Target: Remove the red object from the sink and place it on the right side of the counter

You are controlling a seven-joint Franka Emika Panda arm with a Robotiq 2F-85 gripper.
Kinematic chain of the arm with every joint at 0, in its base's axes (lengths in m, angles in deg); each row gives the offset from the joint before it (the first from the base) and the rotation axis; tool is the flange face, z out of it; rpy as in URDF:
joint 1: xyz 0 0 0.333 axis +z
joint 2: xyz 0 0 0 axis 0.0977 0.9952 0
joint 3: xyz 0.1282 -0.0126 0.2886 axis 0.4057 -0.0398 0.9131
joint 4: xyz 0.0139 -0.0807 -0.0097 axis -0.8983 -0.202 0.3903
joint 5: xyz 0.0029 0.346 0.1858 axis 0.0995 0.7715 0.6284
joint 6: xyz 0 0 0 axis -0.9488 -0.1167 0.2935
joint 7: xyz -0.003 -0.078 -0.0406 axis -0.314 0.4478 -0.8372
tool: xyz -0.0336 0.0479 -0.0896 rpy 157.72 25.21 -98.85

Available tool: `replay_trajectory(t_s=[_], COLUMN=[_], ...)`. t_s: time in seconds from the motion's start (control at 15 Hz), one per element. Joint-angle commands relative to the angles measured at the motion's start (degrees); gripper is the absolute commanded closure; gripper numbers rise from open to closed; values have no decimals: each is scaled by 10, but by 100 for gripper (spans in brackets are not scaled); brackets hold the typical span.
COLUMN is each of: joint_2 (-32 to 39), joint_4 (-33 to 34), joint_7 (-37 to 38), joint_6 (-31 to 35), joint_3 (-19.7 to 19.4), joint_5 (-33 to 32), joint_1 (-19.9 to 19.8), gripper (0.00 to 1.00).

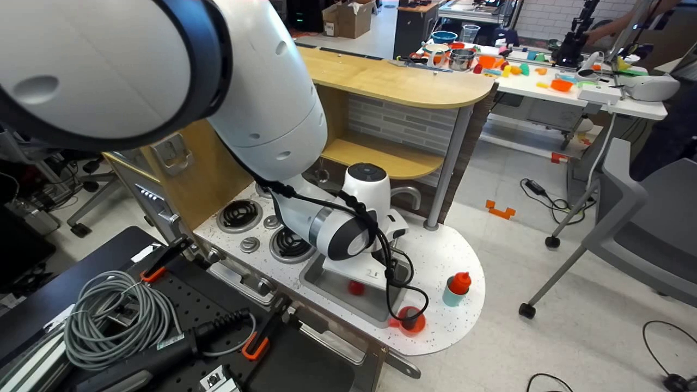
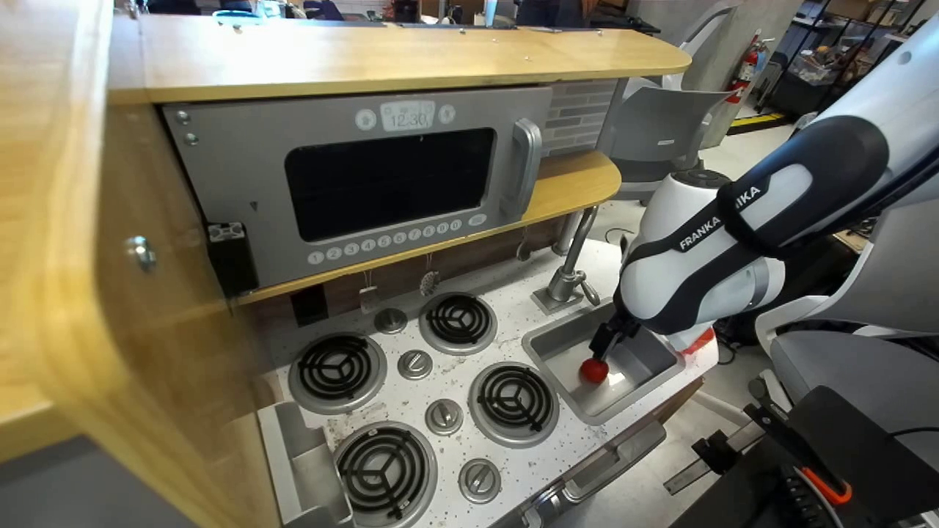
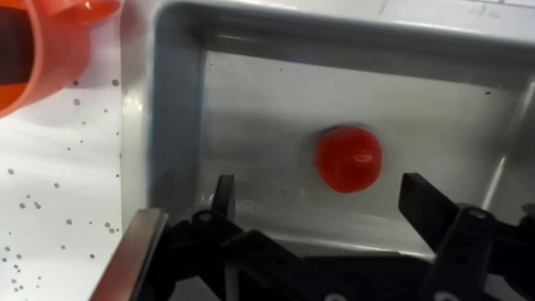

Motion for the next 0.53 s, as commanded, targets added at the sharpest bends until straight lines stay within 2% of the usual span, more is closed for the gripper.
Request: replay_trajectory(t_s=[0.0, 0.4, 0.47], joint_2=[42, 78, 82], joint_4=[41, 76, 82], joint_7=[25, 20, 21], joint_6=[-17, -26, -26], joint_3=[3, 11, 8], joint_5=[-5, -10, -10], joint_1=[4, 7, 8], gripper=[0, 0, 25])
